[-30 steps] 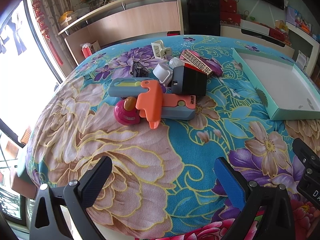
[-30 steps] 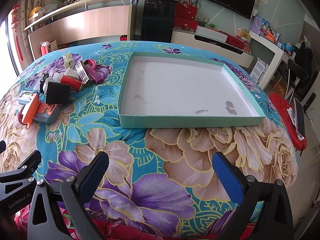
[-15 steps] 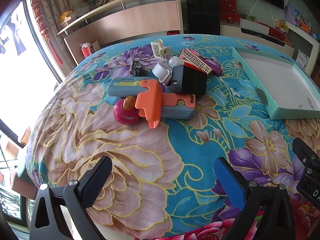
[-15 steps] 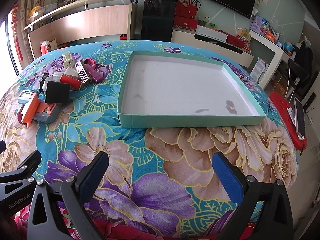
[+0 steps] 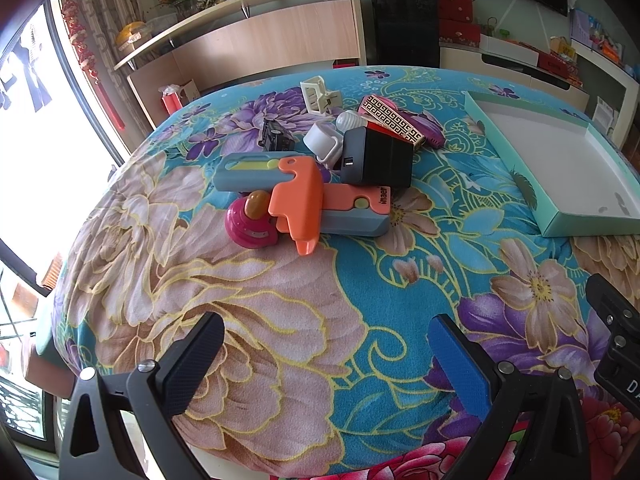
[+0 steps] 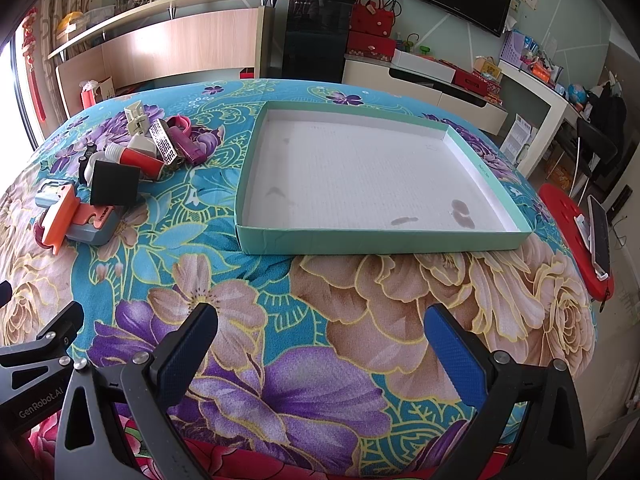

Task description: Organize rigid objects

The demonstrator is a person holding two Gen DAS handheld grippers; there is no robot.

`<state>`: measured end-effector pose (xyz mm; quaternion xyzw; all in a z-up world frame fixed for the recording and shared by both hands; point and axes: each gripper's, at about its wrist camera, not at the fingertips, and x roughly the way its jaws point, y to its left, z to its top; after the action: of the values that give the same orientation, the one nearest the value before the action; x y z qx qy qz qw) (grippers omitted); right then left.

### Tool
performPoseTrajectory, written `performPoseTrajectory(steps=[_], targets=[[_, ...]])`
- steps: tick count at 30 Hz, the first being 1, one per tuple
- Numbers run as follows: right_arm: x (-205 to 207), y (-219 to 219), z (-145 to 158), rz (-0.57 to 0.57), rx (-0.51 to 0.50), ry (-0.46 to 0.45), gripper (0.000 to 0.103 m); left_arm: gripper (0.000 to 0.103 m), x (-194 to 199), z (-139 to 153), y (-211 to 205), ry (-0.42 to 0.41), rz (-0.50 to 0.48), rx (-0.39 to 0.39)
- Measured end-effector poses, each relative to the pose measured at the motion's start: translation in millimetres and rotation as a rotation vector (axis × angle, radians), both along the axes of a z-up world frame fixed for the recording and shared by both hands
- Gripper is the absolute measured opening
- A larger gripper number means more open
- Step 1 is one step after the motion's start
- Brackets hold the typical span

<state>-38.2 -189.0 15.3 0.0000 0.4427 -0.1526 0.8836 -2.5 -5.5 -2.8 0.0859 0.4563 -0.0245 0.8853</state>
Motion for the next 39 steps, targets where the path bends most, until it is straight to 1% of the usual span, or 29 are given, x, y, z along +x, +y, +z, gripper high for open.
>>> performPoseTrajectory(steps=[21, 23, 25, 28, 32, 35, 39], targets=[[-0.5, -0.8, -0.3, 0.003, 0.009, -0.001, 0.103, 0.103, -1.3, 0.6, 0.9, 0.001, -0.002, -0.006], [-2.4, -3.7, 2.4, 0.012, 0.040, -0.013, 0.103, 0.103, 0.4, 5.8, 3.5, -0.002, -0.014, -0.040], [-3.0, -7.8, 9.4, 0.016, 0.084, -0.046, 0.103, 0.103, 6.1, 12.3, 8.1, -0.006, -0.013, -0.081], [3.6, -10.8, 23.6, 0.030, 0.149, -0.091, 0.103, 0.103, 21.0, 22.3, 17.3, -0.010, 0.009, -0.125], [20.2, -1.6, 43.5, 0.091, 0.180, -0.146, 0.103, 0.103, 43.6, 32.7, 37.9, -0.015, 0.056, -0.182], [38.1, 8.3, 50.8, 0.147, 0.217, -0.164, 0.103, 0.103, 61.3, 34.0, 47.6, -0.019, 0.069, -0.172], [60.3, 21.6, 45.8, 0.203, 0.287, -0.152, 0.103, 0.103, 79.4, 27.4, 53.6, -0.018, 0.060, -0.143]])
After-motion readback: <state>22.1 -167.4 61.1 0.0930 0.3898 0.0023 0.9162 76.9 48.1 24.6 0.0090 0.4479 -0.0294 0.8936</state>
